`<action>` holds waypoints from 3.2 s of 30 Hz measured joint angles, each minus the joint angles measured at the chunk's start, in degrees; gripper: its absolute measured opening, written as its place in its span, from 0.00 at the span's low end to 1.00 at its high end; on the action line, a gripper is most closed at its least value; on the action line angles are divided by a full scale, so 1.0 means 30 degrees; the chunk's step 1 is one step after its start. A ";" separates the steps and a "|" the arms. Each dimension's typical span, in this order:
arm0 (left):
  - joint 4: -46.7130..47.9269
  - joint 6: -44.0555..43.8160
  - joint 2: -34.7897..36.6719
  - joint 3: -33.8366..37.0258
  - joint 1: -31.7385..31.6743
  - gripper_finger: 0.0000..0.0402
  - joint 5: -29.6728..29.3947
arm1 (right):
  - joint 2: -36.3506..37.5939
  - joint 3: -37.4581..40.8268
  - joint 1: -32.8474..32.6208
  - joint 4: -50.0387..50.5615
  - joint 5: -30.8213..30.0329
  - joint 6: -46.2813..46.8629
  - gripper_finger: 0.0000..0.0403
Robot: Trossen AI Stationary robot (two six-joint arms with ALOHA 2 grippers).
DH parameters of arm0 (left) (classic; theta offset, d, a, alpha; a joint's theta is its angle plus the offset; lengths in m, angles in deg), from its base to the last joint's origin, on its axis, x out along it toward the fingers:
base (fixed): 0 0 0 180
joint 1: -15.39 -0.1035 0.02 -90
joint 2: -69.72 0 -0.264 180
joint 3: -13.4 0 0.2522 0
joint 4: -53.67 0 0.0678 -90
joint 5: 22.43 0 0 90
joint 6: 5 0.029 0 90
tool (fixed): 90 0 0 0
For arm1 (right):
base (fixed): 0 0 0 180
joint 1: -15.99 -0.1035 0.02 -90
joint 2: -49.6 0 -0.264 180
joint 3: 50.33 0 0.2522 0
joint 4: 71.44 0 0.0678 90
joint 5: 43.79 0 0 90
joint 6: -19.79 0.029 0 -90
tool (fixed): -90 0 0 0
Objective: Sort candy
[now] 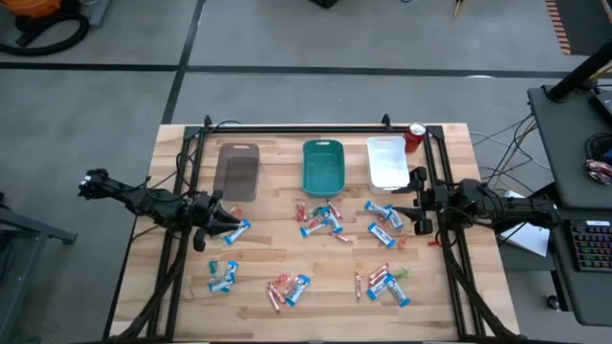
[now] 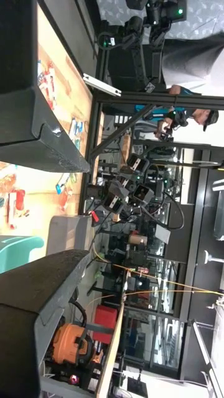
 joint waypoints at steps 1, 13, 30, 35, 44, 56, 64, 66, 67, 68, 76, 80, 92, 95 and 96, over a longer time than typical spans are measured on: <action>-0.0006 0.0000 0.0007 0.0003 -0.0007 0.19 0.0006 | 0.0000 -0.0003 0.0007 0.0004 0.0003 0.0000 0.51; -0.0350 0.2684 -0.0014 0.0033 -0.0007 0.19 -0.0713 | -0.0007 0.0001 0.0109 0.0007 0.0007 0.0000 0.51; -1.2950 0.4047 -0.6465 0.1349 -0.0029 0.19 -0.2397 | 0.0015 0.0001 0.0174 -0.1275 -0.0918 0.5632 0.51; -1.3206 0.3107 -0.8590 -0.0029 -0.0029 0.19 -0.2404 | 0.0024 0.0001 0.0203 -0.2673 -0.0999 1.3095 0.51; -1.3155 0.2734 -1.2241 -0.3468 -0.0029 0.19 -0.5256 | 0.0000 0.0001 0.0203 -0.3006 -0.1035 1.3613 0.51; 0.5140 -0.9555 -1.6360 -0.9897 0.0265 0.19 -0.4704 | 0.0000 0.0001 0.0203 -0.3031 -0.1027 1.3542 0.51; 1.3258 -1.5566 -2.0893 -1.3278 0.1269 0.19 0.0611 | 0.0000 0.0001 0.0203 -0.3016 -0.1020 1.3500 0.51; 1.4474 -1.5782 -2.1845 -1.3898 0.1153 0.20 0.1328 | 0.0000 0.0001 0.0206 -0.3016 -0.1020 1.3500 0.51; 1.4816 -1.5792 -2.2275 -1.4166 0.1130 0.20 0.1414 | 0.0000 0.0001 0.0211 -0.3016 -0.1021 1.3500 0.51; 1.5067 -1.5776 -2.2685 -1.4399 0.1103 0.22 0.1508 | 0.0000 0.0001 0.0211 -0.3016 -0.1029 1.3500 0.51; 1.5904 -1.5402 -2.4908 -1.4750 0.0933 0.44 0.1475 | -0.0007 0.0001 0.0208 -0.2707 -0.0974 1.3568 0.51; 1.5934 -1.5332 -2.5911 -1.4279 0.0425 0.55 0.0996 | -0.0044 0.0001 0.0210 -0.2306 -0.0972 1.3601 0.51; 1.5787 -1.3511 -2.8722 -1.4086 -0.0920 0.51 0.0340 | -0.0094 0.0001 0.0203 -0.2142 -0.0976 1.3730 0.51; 1.5642 -1.3189 -2.9031 -1.4086 -0.0976 0.48 0.0512 | -0.0094 0.0001 0.0203 -0.2017 -0.0976 1.3755 0.51; 1.5583 -1.3176 -2.9111 -1.4086 -0.0980 0.47 0.0517 | -0.0094 0.0001 0.0203 -0.2011 -0.0976 1.3756 0.51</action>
